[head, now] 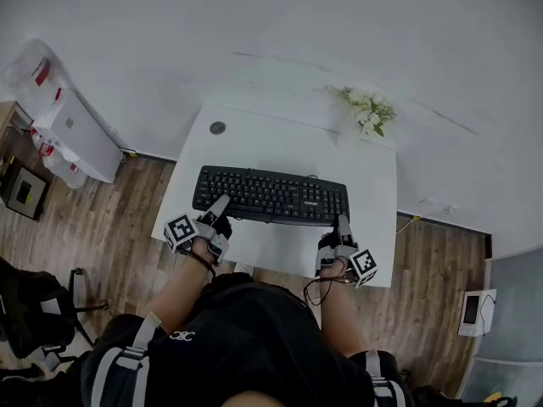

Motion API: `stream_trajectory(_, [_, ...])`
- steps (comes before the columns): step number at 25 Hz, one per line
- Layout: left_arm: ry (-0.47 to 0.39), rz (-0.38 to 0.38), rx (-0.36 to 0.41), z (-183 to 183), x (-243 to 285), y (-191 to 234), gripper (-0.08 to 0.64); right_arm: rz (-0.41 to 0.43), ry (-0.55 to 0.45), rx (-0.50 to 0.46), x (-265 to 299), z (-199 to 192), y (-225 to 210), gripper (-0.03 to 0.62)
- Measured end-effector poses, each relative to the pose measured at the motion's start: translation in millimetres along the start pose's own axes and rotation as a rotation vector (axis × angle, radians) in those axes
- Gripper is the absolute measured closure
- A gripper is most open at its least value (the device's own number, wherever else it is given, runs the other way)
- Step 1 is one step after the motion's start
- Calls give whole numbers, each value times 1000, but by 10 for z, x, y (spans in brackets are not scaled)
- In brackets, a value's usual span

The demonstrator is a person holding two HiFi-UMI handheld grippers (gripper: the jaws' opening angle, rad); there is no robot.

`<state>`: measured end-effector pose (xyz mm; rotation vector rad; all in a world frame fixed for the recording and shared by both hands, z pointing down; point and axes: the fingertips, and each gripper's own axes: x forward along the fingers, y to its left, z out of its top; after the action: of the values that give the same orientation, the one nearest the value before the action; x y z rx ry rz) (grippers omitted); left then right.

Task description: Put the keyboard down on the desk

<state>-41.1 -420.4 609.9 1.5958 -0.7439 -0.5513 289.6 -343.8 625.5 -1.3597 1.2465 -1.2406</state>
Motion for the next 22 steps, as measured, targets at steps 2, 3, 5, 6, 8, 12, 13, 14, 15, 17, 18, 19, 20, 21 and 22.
stream_trajectory(2, [12,15,-10,85,84,107,476,-33,3,11,113,-25,-78,505])
stream_trajectory(3, [17,23,-15,127,120,157,476,-45,5,17,167,-45,-105,506])
stream_trajectory(5, [25,40,-33,207,184,262,475,-65,7,21,269,-86,-147,506])
stream_trajectory(6, [29,51,-45,241,213,320,475,-75,7,23,315,-103,-170,506])
stream_trajectory(8, [39,78,-73,293,268,440,476,-101,9,22,393,-131,-230,506])
stream_trajectory(12, [72,126,-106,346,399,632,475,-162,5,25,493,-148,-398,506])
stream_trajectory(13, [82,136,-109,348,437,678,475,-178,2,27,508,-141,-449,505])
stream_trajectory(14, [93,147,-112,344,470,723,476,-193,0,26,518,-134,-500,505])
stream_trajectory(15, [104,158,-115,338,499,767,475,-207,-2,24,526,-128,-550,505])
stream_trajectory(17, [121,183,-125,326,555,855,474,-234,-7,21,548,-114,-644,503])
stream_trajectory(18, [128,196,-131,323,584,900,472,-246,-9,22,562,-107,-687,502])
stream_trajectory(19, [133,208,-137,320,613,944,472,-258,-12,25,575,-100,-727,502])
stream_trajectory(20, [139,218,-141,315,642,983,472,-270,-15,29,584,-90,-766,502])
stream_trajectory(21, [145,227,-143,307,671,1019,472,-281,-17,32,590,-77,-806,502])
stream_trajectory(22, [152,235,-144,297,698,1051,472,-291,-20,32,595,-61,-844,502])
